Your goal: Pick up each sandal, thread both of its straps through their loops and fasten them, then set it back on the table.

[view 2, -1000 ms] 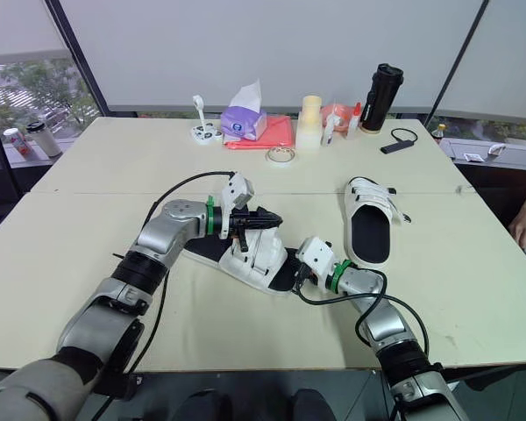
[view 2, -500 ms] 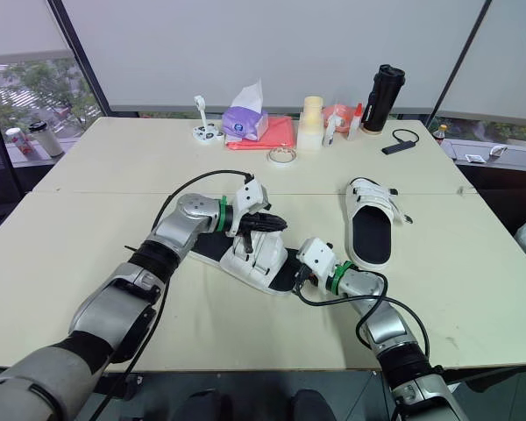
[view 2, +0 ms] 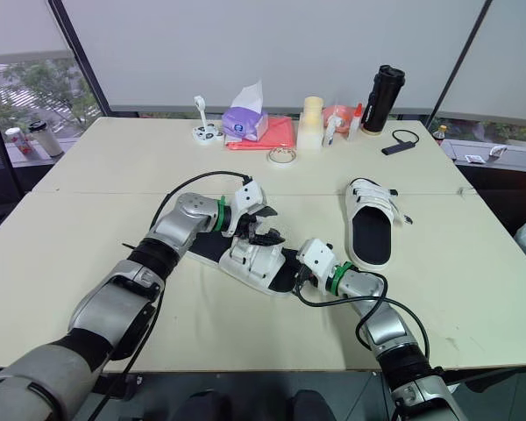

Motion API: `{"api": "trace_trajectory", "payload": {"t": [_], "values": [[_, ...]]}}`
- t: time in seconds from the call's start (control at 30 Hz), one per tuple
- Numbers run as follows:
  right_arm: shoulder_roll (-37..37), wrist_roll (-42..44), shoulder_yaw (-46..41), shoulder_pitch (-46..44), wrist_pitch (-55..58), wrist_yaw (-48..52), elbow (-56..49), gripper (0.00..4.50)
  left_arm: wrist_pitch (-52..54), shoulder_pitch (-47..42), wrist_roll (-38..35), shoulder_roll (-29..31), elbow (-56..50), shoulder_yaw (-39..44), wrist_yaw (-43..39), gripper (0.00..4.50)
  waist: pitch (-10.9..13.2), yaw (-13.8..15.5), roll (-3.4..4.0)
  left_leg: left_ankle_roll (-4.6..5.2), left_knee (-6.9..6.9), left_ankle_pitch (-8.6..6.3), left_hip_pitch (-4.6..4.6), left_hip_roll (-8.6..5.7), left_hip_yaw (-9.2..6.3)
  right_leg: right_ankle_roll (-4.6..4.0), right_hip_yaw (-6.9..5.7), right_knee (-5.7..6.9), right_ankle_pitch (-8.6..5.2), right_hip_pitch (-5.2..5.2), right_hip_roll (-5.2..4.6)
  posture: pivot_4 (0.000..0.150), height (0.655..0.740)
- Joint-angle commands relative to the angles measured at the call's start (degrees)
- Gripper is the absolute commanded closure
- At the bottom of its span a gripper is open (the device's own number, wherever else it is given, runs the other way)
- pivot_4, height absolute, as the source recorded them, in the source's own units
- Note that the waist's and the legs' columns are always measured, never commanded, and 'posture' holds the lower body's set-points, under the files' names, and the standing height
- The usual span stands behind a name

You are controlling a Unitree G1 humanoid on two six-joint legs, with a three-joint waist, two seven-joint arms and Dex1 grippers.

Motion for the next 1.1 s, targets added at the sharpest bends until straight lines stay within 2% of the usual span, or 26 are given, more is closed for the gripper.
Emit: {"api": "trace_trajectory", "payload": {"t": [0.03,0.17,0.3,0.37,0.5,0.77,1.03,1.1], "values": [[-0.5,-2.8,2.2,3.2,4.4,0.7,3.9,4.5,0.4,0.1,0.7,0.6,-0.7,1.2,1.1,0.05,0.0,0.0,0.0,0.0,-0.01,0.0,0.0,0.0,0.0,0.0,0.0,0.0,0.0,0.0,-0.01,0.15,0.74],[-0.6,-2.7,2.1,3.6,4.4,0.6,3.5,4.5,3.2,-1.1,-2.7,1.4,-4.3,5.2,1.6,0.05,0.1,0.0,0.0,0.0,-0.02,0.0,-0.08,0.0,0.0,0.01,0.0,0.0,0.0,-0.08,0.0,0.15,0.74],[-0.8,-2.3,1.3,3.6,4.5,0.2,2.4,4.5,8.7,-2.3,-7.4,2.6,-8.2,11.1,2.5,0.05,0.1,0.0,0.01,0.0,0.03,0.0,-0.58,0.0,-0.01,0.2,-0.02,0.11,0.11,-0.58,0.04,0.15,0.74],[-1.0,-1.8,0.3,3.5,5.1,-0.3,0.9,4.5,12.4,-1.6,-10.1,3.6,-11.6,13.8,2.4,0.05,0.1,0.0,0.02,0.01,0.11,0.01,-0.91,0.0,-0.02,0.33,-0.03,0.2,0.19,-0.93,0.08,0.15,0.74],[-1.8,-0.8,-1.8,4.2,6.8,-1.3,-4.1,4.5,21.2,2.8,-15.1,6.8,-20.5,17.0,1.3,0.05,0.2,0.0,0.15,0.01,0.09,0.01,-0.93,-0.01,-0.02,0.36,-0.04,0.19,0.2,-0.94,0.08,0.15,0.74],[-4.2,1.1,-4.5,7.7,12.7,-1.3,-15.7,4.5,30.4,13.1,-19.5,14.5,-31.3,17.5,-1.9,0.05,0.6,0.5,0.31,0.0,0.12,0.01,-1.09,-0.14,-0.1,0.4,-0.1,0.16,0.17,-0.99,-0.08,0.15,0.74],[-7.7,3.5,-7.8,10.0,17.9,-0.4,-24.3,4.5,34.3,14.4,-21.9,18.6,-31.0,16.5,-6.4,0.05,0.9,1.1,0.31,0.0,0.17,0.01,-1.26,-0.39,-0.12,0.39,-0.15,0.15,0.16,-1.12,-0.17,0.15,0.74],[-10.7,4.5,-10.6,11.6,19.7,0.4,-28.7,4.5,37.2,14.0,-23.3,20.1,-29.8,14.9,-10.8,0.05,0.9,1.1,0.39,0.01,0.19,0.01,-1.42,-0.41,-0.13,0.39,-0.16,0.18,0.17,-1.27,-0.15,0.15,0.74]]}}
